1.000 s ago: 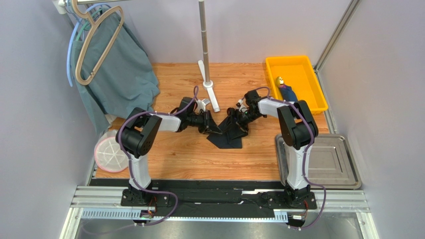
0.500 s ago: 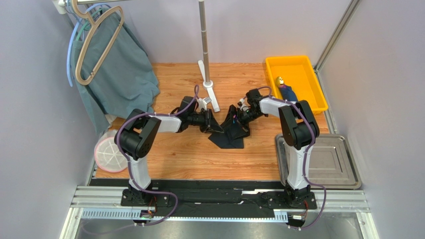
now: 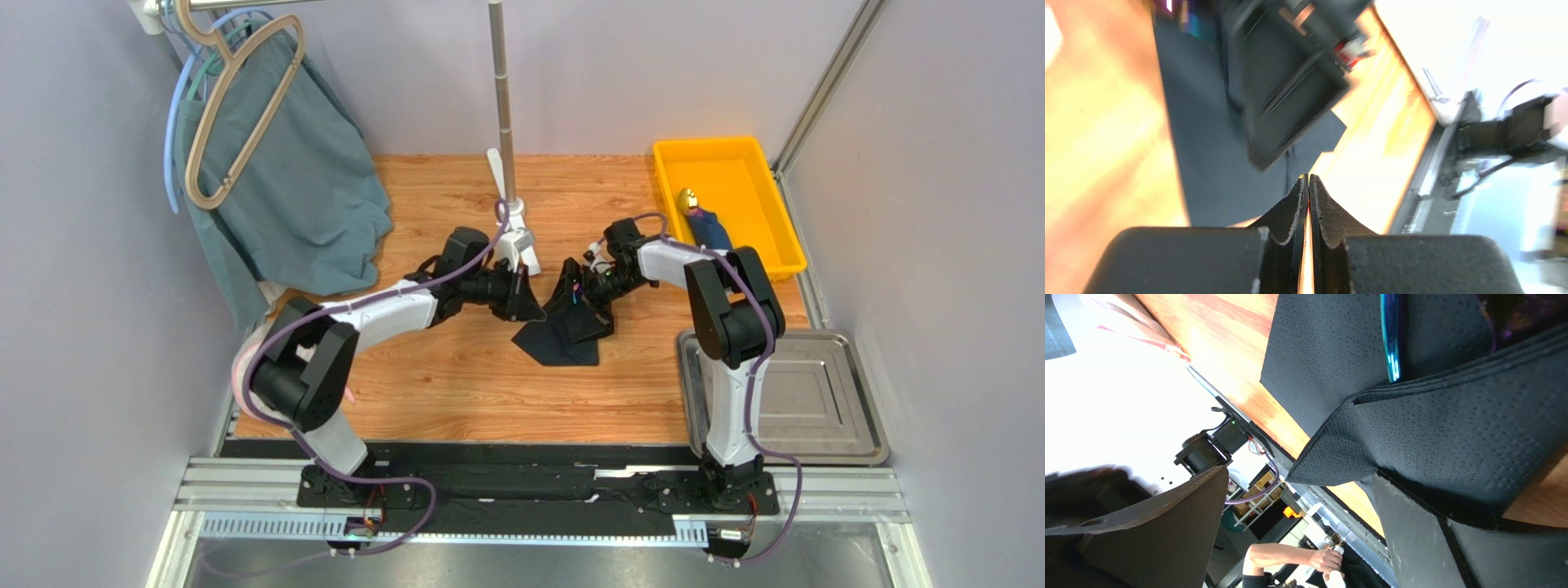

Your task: Place the utensils on the paper napkin and roll it up

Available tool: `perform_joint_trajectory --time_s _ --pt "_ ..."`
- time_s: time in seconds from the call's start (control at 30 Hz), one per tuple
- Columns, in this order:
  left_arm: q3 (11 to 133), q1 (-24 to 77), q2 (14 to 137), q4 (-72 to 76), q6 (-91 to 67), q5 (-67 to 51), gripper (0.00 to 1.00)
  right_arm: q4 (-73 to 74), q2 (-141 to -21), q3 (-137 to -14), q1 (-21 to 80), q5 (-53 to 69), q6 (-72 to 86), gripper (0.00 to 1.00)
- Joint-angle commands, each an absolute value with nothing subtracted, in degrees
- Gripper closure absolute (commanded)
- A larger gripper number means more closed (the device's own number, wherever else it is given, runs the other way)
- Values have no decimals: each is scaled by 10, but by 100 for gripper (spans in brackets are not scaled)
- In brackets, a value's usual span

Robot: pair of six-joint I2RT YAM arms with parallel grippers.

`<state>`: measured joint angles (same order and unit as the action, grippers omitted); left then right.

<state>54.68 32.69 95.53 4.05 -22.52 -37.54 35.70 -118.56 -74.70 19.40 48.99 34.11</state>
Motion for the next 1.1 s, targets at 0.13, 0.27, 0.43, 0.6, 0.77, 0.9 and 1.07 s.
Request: perform_joint_trajectory --time_s 0.13,0.27,0.43,0.6,0.77,0.9,1.07 --pt "596 438 924 5 204 -299 94 350 -1198 -744 200 450 331 2" --pt "592 488 937 21 315 -243 99 352 -1199 -744 199 451 330 3" --pt "584 507 962 58 421 -192 100 352 -1201 -744 199 453 330 3" --pt "595 513 1010 64 501 -149 100 352 -1201 -744 199 454 330 3" --pt "602 513 1029 40 551 -150 100 353 -1200 -744 199 454 330 3" --pt "620 513 1055 9 559 -136 100 352 -1199 -744 199 455 330 3" --pt "621 513 1064 -14 576 -130 100 356 -1195 -743 198 456 328 3"
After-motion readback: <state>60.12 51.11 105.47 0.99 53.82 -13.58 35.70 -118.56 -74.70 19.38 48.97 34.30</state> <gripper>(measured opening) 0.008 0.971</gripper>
